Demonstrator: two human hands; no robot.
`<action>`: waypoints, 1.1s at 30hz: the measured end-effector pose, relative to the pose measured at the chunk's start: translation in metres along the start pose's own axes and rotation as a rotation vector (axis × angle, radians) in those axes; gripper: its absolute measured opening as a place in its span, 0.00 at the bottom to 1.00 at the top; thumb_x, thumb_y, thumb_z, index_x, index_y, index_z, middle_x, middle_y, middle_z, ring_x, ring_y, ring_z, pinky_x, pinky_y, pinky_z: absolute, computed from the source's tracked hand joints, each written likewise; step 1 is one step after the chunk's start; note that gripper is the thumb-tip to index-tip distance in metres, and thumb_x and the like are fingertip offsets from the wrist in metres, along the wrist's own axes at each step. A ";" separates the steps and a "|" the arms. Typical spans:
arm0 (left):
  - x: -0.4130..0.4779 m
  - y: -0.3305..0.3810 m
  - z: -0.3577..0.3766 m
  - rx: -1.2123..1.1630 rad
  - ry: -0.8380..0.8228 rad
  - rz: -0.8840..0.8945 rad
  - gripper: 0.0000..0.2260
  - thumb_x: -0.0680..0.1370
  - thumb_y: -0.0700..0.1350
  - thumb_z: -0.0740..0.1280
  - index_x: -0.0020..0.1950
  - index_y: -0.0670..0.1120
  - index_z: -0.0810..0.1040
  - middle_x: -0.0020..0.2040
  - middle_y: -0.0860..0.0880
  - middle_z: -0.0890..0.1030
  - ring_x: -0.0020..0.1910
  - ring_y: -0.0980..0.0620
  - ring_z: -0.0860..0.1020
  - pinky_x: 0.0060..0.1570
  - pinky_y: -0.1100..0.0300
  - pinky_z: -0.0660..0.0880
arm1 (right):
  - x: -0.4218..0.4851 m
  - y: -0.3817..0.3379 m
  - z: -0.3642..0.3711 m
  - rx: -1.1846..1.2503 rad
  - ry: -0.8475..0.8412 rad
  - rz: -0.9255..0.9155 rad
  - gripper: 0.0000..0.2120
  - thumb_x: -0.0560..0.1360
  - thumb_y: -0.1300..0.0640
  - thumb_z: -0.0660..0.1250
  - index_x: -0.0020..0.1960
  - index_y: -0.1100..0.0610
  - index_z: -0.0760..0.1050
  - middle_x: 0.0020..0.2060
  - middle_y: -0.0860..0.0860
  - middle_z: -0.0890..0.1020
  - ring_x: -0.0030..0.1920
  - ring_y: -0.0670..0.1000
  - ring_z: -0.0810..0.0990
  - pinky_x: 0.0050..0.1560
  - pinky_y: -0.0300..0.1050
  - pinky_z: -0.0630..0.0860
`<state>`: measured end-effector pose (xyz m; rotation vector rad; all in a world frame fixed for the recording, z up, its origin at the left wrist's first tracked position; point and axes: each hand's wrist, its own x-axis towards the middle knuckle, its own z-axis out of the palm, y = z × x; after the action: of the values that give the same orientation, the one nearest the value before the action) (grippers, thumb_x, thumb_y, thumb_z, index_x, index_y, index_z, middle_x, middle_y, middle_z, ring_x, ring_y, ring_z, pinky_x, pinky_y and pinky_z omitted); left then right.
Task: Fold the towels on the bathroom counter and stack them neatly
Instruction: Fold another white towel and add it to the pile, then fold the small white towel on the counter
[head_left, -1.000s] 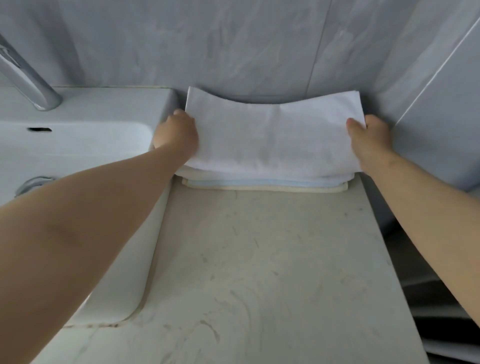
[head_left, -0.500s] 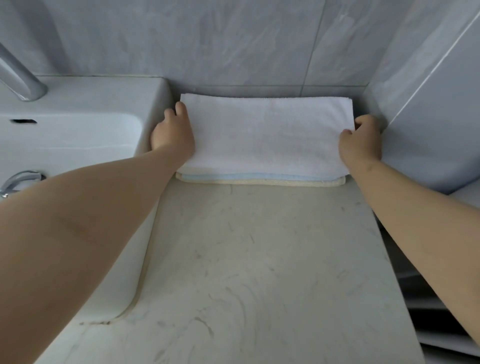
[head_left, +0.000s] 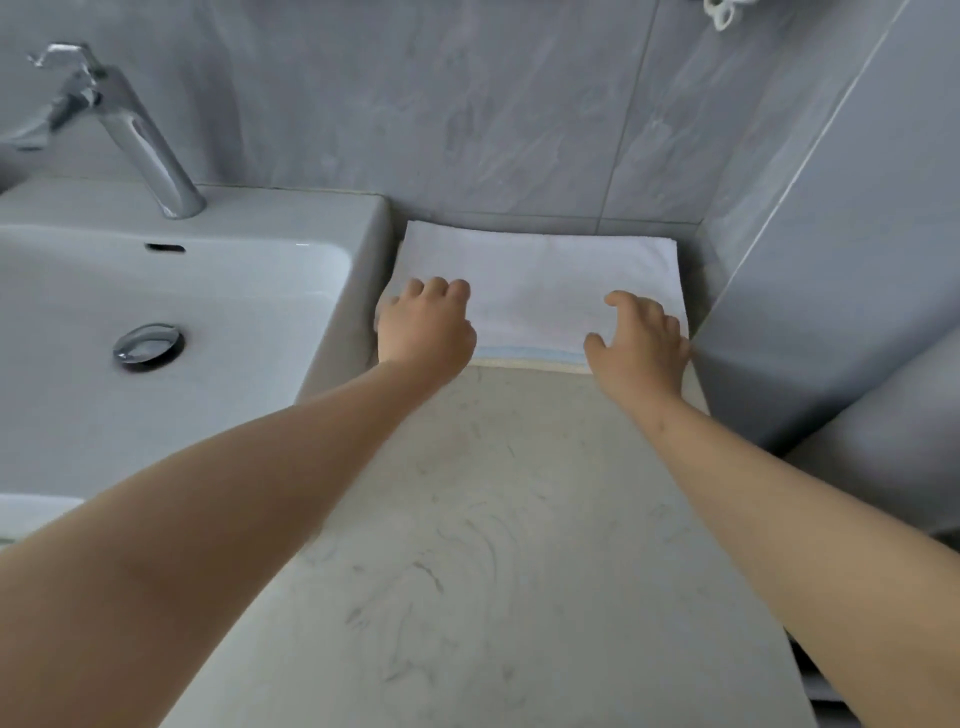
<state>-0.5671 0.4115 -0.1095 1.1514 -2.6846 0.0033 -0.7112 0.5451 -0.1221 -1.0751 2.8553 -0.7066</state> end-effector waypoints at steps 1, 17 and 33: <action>-0.014 0.003 0.001 -0.006 -0.014 0.014 0.14 0.78 0.43 0.58 0.63 0.45 0.70 0.60 0.46 0.75 0.59 0.43 0.70 0.50 0.53 0.67 | -0.012 -0.002 0.000 -0.009 -0.028 -0.023 0.22 0.76 0.54 0.61 0.70 0.52 0.64 0.69 0.54 0.67 0.67 0.59 0.64 0.64 0.52 0.59; -0.193 -0.020 0.027 -0.078 -0.074 0.053 0.15 0.70 0.45 0.72 0.56 0.46 0.79 0.52 0.48 0.80 0.53 0.43 0.77 0.52 0.51 0.73 | -0.159 0.005 0.022 -0.015 -0.374 -0.232 0.18 0.77 0.51 0.60 0.66 0.50 0.68 0.66 0.49 0.69 0.67 0.54 0.65 0.64 0.46 0.59; -0.350 -0.089 0.006 -0.117 0.082 -0.416 0.13 0.65 0.42 0.78 0.48 0.46 0.81 0.42 0.50 0.82 0.43 0.44 0.81 0.38 0.52 0.77 | -0.251 -0.085 0.060 0.038 -0.606 -0.788 0.21 0.73 0.48 0.56 0.62 0.53 0.74 0.62 0.48 0.74 0.65 0.53 0.68 0.62 0.45 0.61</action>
<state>-0.2704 0.5995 -0.1935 1.6052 -2.2941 -0.1663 -0.4561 0.6220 -0.1774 -2.0006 1.8708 -0.3279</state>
